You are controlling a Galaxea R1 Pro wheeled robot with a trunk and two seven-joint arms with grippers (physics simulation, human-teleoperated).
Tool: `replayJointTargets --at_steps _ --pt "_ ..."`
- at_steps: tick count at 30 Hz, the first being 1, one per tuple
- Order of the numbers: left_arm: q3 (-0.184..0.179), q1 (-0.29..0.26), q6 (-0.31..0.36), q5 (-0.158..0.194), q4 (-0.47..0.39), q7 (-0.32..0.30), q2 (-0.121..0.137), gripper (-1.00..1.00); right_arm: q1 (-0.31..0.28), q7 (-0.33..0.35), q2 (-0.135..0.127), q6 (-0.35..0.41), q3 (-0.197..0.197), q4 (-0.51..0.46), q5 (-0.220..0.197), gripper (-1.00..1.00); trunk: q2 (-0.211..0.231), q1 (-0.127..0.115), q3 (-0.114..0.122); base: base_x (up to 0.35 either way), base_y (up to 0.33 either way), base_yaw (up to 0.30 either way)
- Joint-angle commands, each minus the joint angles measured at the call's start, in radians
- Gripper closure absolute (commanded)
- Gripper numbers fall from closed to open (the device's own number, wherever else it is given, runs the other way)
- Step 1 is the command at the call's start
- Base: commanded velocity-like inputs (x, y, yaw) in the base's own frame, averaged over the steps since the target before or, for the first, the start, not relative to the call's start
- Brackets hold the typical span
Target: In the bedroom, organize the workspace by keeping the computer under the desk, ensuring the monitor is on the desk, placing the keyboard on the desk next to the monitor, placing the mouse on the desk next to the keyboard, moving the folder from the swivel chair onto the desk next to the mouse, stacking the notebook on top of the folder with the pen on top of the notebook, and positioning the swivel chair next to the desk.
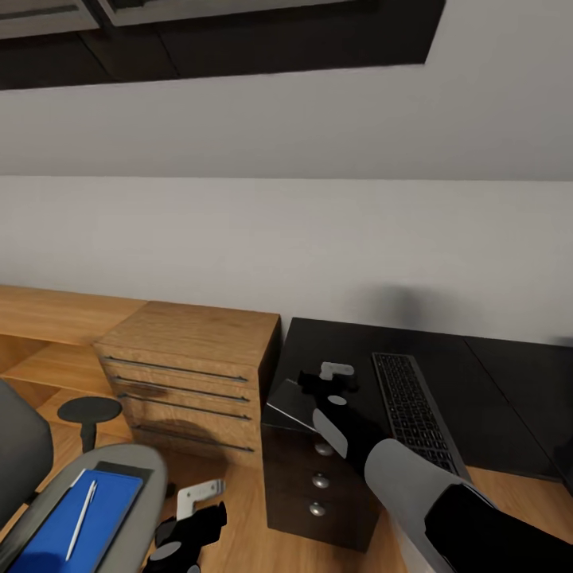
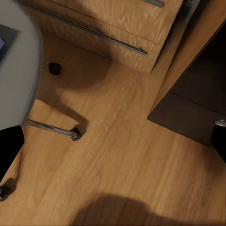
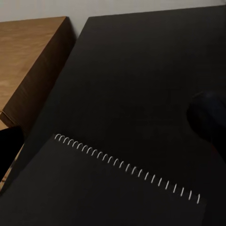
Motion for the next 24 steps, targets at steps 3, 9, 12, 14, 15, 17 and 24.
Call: replayJointTargets --at_steps 3,9,12,14,15,17,24 --pt "-0.001 0.000 -0.008 0.011 -0.008 0.009 0.000 -1.00 -0.001 -0.004 0.000 -0.007 0.010 0.003 -0.010 -1.00 -0.001 0.000 -0.001 0.130 -0.003 0.000" --pt "-0.001 0.000 -0.038 0.011 -0.011 0.006 0.000 -1.00 -0.001 0.000 0.000 -0.002 0.013 0.004 -0.009 -1.00 -0.001 0.000 -0.001 0.203 -0.001 0.000" --pt "-0.001 0.000 -0.043 0.011 -0.018 0.006 0.000 -1.00 -0.001 0.002 0.000 0.001 0.016 0.004 -0.009 -1.00 -0.001 0.000 -0.001 0.063 0.000 0.000" --pt "-0.001 0.000 -0.044 0.011 -0.033 0.007 0.000 -1.00 -0.001 0.005 0.000 0.003 0.017 0.005 -0.009 -1.00 -0.001 0.000 -0.001 0.023 0.000 0.000" --pt "-0.001 0.000 -0.044 0.011 -0.039 0.007 0.000 -1.00 -0.001 0.005 0.000 0.003 0.017 0.005 -0.009 -1.00 -0.001 0.000 -0.001 0.014 0.000 0.000" --pt "-0.001 0.000 -0.045 0.011 -0.054 0.007 0.000 -1.00 -0.001 0.007 0.000 0.004 0.017 0.005 -0.009 -1.00 -0.008 0.004 -0.004 0.009 0.000 0.000" --pt "0.000 0.000 -0.045 0.012 -0.068 0.008 0.000 -1.00 -0.001 0.008 0.000 0.002 0.018 0.004 -0.008 -1.00 -0.057 0.031 -0.026 0.003 0.000 0.000"
